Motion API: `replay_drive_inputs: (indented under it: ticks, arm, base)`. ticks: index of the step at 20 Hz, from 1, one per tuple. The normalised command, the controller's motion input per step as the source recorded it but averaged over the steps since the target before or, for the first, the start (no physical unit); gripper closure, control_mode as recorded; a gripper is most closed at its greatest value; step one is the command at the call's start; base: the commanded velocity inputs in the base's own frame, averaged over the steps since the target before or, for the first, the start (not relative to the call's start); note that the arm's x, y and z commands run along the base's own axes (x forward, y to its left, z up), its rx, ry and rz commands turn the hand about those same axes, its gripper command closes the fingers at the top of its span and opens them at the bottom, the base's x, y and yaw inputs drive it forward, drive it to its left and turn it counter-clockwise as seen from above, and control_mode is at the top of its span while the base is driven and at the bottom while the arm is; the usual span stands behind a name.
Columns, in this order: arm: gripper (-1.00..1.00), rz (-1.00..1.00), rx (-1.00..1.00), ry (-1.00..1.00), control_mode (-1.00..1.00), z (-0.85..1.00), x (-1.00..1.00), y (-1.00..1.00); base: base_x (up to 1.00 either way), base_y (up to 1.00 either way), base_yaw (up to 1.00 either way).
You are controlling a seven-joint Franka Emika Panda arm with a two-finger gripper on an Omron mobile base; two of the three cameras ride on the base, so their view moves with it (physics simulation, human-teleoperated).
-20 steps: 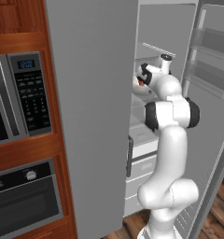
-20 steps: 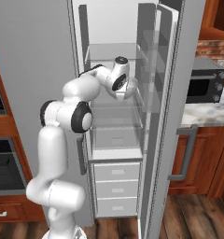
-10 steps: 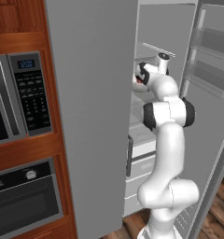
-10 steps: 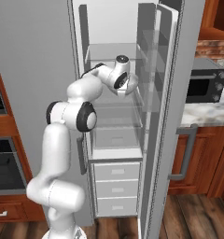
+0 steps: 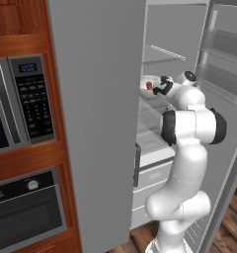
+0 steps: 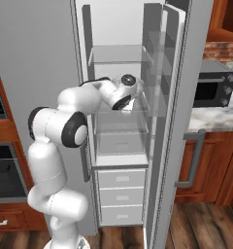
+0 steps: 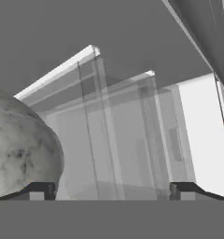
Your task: Move the glass cup from next to the sink to the open cabinet. Then, move the bowl with the carrot to the fridge to clear the area for faucet cleaning.
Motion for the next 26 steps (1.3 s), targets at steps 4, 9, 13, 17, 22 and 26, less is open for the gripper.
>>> replay_drive_inputs:
  ticks: [4,9,13,17,22,26]
  arm:
    - [-1.0,-0.02,0.0,-0.21,-1.0,-0.61,-1.0,-0.01]
    - [-1.0,0.0,0.0,-0.11,-1.0,0.0,-1.0,0.02]
    - [-1.0,0.0,0.0,-0.03,-1.0,-0.31,-1.0,0.05]
    - [-1.0,-0.03,0.0,0.03,-1.0,-0.02,-1.0,0.11]
    - [-1.0,-0.01,0.0,0.01,-1.0,0.89,-0.61,0.33]
    - [-1.0,0.0,0.0,0.0,1.0,0.0,0.0,0.0]
  base:
    - [0.0,0.0,0.0]
    - [0.0,0.0,0.0]
    - [0.0,0.0,0.0]
    - [0.0,0.0,0.0]
    - [0.0,0.0,0.0]
    - [-1.0,0.43,-0.32]
